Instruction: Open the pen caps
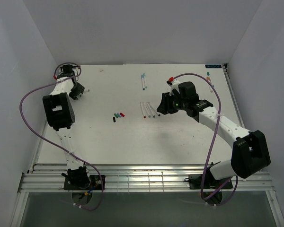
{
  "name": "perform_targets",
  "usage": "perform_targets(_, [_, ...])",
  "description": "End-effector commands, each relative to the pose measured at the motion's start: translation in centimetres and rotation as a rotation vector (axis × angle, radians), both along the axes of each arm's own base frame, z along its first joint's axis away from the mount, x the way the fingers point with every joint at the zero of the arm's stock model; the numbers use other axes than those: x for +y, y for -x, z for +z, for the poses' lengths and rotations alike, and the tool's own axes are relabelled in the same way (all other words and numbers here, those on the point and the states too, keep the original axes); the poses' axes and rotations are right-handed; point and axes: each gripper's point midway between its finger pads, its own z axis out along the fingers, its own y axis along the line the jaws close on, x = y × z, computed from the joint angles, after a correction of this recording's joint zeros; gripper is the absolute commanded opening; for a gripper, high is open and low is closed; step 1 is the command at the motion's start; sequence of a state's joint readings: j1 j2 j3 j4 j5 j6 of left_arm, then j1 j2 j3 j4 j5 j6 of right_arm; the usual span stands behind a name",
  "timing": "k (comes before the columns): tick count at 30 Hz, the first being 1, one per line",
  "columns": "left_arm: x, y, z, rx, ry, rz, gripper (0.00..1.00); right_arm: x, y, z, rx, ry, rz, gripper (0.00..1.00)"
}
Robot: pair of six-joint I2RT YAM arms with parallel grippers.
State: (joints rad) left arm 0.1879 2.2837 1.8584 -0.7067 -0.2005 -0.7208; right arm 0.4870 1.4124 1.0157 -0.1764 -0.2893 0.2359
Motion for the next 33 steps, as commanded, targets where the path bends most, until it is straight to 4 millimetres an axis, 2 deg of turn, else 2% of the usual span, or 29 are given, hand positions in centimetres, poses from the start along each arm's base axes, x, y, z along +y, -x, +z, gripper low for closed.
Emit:
perform_targets(1, [0.7, -0.7, 0.8, -0.016, -0.02, -0.002, 0.58, 0.1, -0.4, 0.7, -0.047, -0.008, 0.002, 0.49])
perform_targets(10, [2.1, 0.1, 0.3, 0.022, -0.061, 0.018, 0.57, 0.2, -0.4, 0.8, -0.048, -0.009, 0.003, 0.49])
perform_targets(23, [4.1, 0.1, -0.3, 0.075, -0.125, 0.01, 0.56, -0.2, -0.4, 0.6, -0.054, 0.0, -0.007, 0.49])
perform_targets(33, [3.9, 1.2, -1.3, 0.112, -0.117, -0.002, 0.45, -0.1, -0.4, 1.0, -0.062, -0.007, -0.007, 0.49])
